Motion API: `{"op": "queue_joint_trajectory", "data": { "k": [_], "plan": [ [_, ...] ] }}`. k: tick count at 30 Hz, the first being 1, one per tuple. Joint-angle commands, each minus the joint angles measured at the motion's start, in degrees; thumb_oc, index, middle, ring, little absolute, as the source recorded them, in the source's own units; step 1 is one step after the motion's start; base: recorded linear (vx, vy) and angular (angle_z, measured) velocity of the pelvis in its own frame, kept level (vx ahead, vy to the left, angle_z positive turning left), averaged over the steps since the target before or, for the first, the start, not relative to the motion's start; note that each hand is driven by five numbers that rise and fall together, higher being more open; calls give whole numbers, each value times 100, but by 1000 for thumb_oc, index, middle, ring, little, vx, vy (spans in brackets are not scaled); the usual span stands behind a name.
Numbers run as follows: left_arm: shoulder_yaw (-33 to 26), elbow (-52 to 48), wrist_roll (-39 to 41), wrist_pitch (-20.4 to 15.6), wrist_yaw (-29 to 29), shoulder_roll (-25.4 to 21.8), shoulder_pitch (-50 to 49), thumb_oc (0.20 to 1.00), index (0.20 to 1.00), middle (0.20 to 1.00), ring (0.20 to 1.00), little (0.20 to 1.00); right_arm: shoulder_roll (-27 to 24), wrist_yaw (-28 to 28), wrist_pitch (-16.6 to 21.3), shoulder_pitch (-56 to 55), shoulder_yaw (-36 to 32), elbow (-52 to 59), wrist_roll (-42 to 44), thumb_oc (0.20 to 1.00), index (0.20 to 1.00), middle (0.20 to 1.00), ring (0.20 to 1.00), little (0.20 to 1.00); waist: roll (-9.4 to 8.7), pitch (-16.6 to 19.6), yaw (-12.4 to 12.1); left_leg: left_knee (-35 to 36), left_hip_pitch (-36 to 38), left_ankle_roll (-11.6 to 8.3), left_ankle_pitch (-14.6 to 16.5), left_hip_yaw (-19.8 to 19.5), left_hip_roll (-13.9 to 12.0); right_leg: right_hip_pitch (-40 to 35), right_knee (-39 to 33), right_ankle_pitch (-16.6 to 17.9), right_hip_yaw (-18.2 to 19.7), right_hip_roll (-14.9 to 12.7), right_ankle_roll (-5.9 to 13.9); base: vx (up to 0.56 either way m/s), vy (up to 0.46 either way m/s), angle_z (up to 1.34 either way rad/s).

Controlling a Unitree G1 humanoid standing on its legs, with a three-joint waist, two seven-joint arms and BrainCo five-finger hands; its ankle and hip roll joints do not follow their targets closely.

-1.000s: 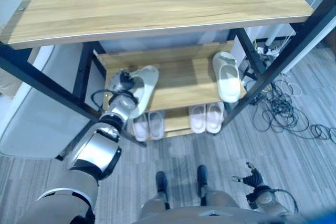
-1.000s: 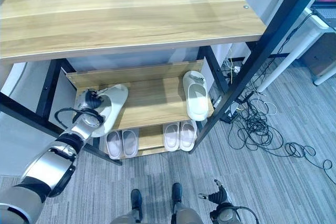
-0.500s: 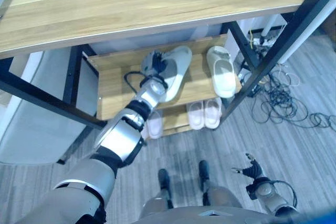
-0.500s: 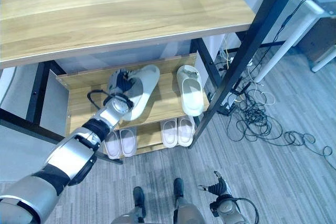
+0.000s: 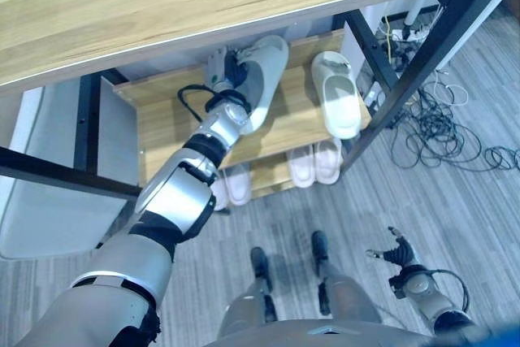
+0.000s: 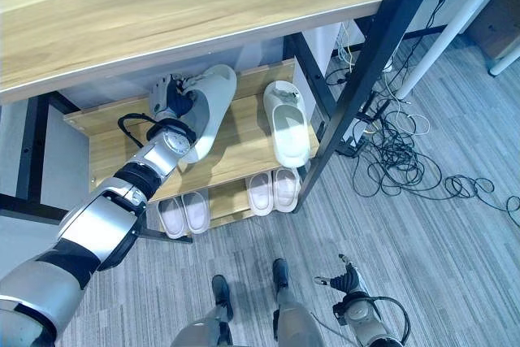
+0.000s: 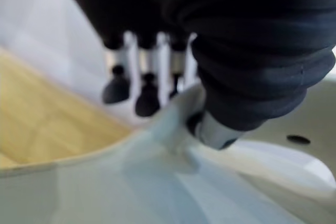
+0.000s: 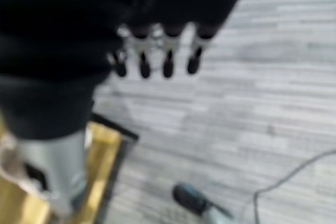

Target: Arrange the slippers neatly on the shoe rack.

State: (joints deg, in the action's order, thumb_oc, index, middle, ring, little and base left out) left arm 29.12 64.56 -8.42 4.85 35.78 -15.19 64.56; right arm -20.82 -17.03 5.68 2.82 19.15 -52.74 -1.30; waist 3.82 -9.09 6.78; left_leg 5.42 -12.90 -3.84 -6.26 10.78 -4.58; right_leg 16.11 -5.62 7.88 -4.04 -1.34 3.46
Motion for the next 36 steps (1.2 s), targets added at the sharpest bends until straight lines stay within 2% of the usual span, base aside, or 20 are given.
{"op": "queue_joint_trajectory", "data": {
  "k": [1,7,12,20,24,29,36],
  "plan": [
    [-212,480,61,-142,-41,207,780,200,200,200,200,200,-82,-168,140,186,227,142,134,1000,1000,1000,1000,1000,-52,-268,122,-42,28,-144,210,-302,-56,-136,159,-472,-197,-283,425,0,0,0],
    [-276,277,101,-172,52,515,584,200,200,200,200,200,-86,-182,154,114,153,160,173,1000,1000,1000,1000,1000,25,-282,113,-42,45,-141,216,-335,-36,-179,153,-492,-220,-299,411,0,0,0],
    [-330,-211,25,-216,77,918,-108,200,200,200,200,200,-65,-175,102,14,12,189,188,1000,1000,1000,1000,1000,138,-218,41,-42,134,-135,232,-432,7,-314,187,-584,-308,-334,371,23,-10,4],
    [-368,-828,-265,-167,40,922,-832,200,200,200,200,200,-48,-152,37,-73,-129,211,201,1000,1000,1000,1000,1000,268,-127,-54,-42,314,-149,259,-523,48,-559,206,-689,-429,-372,355,26,-10,-1],
    [-268,-661,-551,-48,143,921,-810,200,200,200,200,200,-85,-144,15,-2,-106,124,197,1000,1000,1000,1000,1000,326,-75,-62,-42,359,-163,265,-549,76,-633,221,-726,-474,-389,350,23,1,18],
    [-174,-128,-931,113,238,861,-605,200,200,200,200,200,-107,-148,102,17,52,-135,135,1000,1000,1000,1000,1000,308,-45,-2,-42,367,-173,272,-510,53,-628,174,-698,-454,-369,365,9,-13,0],
    [-130,329,-876,105,226,692,-369,200,200,200,200,200,-150,-145,145,125,203,-349,95,1000,1000,1000,1000,1000,258,-10,75,-42,354,-163,287,-438,21,-542,188,-672,-372,-347,374,13,-7,-3]
  ]
}}
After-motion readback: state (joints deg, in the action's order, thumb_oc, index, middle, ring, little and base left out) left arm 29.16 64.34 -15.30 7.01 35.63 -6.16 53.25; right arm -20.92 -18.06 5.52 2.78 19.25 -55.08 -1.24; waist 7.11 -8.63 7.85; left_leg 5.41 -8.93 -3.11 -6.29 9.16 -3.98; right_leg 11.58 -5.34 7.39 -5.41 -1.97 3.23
